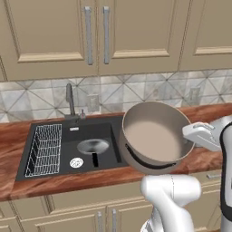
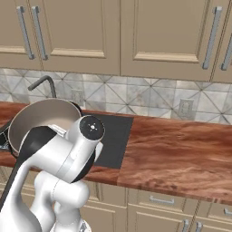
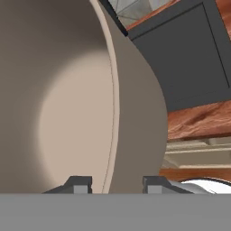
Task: Move the pot and pan from the stove into the sink.
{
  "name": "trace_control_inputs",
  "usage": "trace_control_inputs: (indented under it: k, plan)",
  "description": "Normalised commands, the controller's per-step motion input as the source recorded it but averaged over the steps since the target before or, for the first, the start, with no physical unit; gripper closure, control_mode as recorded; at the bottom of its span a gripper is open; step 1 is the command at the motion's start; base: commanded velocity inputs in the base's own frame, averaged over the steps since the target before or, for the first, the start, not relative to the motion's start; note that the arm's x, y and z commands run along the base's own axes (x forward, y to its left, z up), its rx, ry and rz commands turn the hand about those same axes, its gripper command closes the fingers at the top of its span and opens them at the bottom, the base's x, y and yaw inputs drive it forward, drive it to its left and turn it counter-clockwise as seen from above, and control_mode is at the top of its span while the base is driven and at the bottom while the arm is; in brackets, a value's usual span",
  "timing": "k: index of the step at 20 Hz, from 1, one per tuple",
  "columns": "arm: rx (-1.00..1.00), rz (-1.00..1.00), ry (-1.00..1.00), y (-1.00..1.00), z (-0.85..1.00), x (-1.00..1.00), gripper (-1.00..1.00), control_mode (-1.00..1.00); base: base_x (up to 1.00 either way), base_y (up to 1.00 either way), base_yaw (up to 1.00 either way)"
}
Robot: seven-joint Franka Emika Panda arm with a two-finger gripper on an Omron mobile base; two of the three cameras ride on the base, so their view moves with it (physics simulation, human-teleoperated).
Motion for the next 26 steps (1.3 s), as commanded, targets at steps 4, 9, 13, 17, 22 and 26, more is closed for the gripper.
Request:
trace_control_inputs:
  k: [4,9,13,17,22,26]
  plan:
    - [0.0,0.0,0.0,0.0,0.0,0.0,1.0,1.0,0.09,0.01,0.0]
    - [0.0,0.0,0.0,0.0,0.0,0.0,1.0,1.0,0.03,0.0,0.0]
    - [0.0,0.0,0.0,0.0,0.0,0.0,1.0,1.0,0.34,0.05,-0.01]
    - [0.0,0.0,0.0,0.0,0.0,0.0,1.0,1.0,0.02,0.0,0.0]
    - [0.0,-0.01,0.0,0.06,-0.05,0.24,1.0,-1.0,0.0,0.0,0.0]
    - [0.0,-0.07,0.0,0.43,-0.2,0.6,1.0,-1.0,0.0,0.0,0.0]
